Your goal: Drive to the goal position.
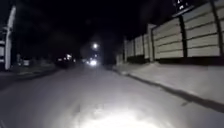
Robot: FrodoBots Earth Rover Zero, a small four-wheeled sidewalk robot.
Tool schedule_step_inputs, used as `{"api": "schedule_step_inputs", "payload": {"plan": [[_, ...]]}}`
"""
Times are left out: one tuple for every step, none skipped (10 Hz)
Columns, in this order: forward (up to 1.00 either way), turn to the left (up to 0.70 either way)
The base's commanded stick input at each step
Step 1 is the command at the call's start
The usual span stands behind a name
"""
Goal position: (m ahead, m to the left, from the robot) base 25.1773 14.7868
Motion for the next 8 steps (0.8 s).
{"api": "schedule_step_inputs", "payload": {"plan": [[1.0,0.0],[1.0,0.0],[1.0,0.0],[1.0,0.0],[1.0,0.0],[1.0,0.0],[1.0,0.0],[1.0,0.0]]}}
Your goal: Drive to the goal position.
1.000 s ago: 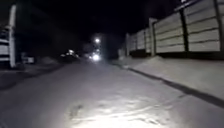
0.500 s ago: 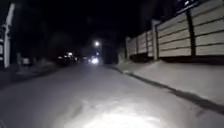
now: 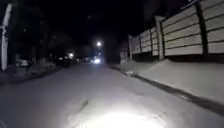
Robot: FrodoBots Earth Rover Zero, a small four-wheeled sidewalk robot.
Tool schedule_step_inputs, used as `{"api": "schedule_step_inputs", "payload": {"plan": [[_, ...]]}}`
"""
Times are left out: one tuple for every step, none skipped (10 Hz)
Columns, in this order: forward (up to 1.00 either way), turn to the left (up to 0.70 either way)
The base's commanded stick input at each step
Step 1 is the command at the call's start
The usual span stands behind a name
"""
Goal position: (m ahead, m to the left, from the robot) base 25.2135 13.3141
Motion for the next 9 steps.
{"api": "schedule_step_inputs", "payload": {"plan": [[1.0,0.0],[1.0,0.0],[1.0,0.02],[1.0,0.23],[1.0,0.37],[1.0,0.26],[1.0,0.0],[1.0,0.0],[1.0,0.0]]}}
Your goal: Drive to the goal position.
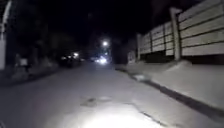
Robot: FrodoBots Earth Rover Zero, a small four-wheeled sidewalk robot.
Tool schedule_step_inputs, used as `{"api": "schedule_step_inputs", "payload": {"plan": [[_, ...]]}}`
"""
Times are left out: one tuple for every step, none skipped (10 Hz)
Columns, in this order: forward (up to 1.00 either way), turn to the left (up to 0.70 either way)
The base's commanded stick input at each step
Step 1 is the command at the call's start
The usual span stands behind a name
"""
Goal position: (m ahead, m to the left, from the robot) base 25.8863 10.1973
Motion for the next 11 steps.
{"api": "schedule_step_inputs", "payload": {"plan": [[1.0,0.0],[1.0,0.0],[1.0,0.0],[1.0,0.0],[1.0,0.0],[1.0,0.0],[1.0,0.0],[1.0,0.0],[1.0,0.0],[1.0,0.0],[1.0,0.0]]}}
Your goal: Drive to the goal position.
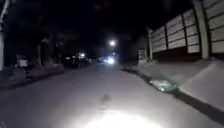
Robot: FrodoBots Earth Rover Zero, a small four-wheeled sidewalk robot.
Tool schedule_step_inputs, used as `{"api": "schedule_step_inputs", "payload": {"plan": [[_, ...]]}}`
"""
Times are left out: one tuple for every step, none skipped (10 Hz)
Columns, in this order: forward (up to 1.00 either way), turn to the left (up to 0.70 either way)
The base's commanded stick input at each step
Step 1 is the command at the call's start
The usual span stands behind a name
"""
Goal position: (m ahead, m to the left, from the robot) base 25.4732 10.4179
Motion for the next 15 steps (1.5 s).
{"api": "schedule_step_inputs", "payload": {"plan": [[1.0,0.0],[1.0,0.0],[1.0,0.0],[1.0,0.0],[1.0,0.0],[1.0,0.0],[1.0,0.0],[1.0,0.0],[1.0,0.0],[1.0,0.0],[1.0,0.0],[1.0,0.0],[1.0,-0.07],[1.0,-0.4],[1.0,-0.4]]}}
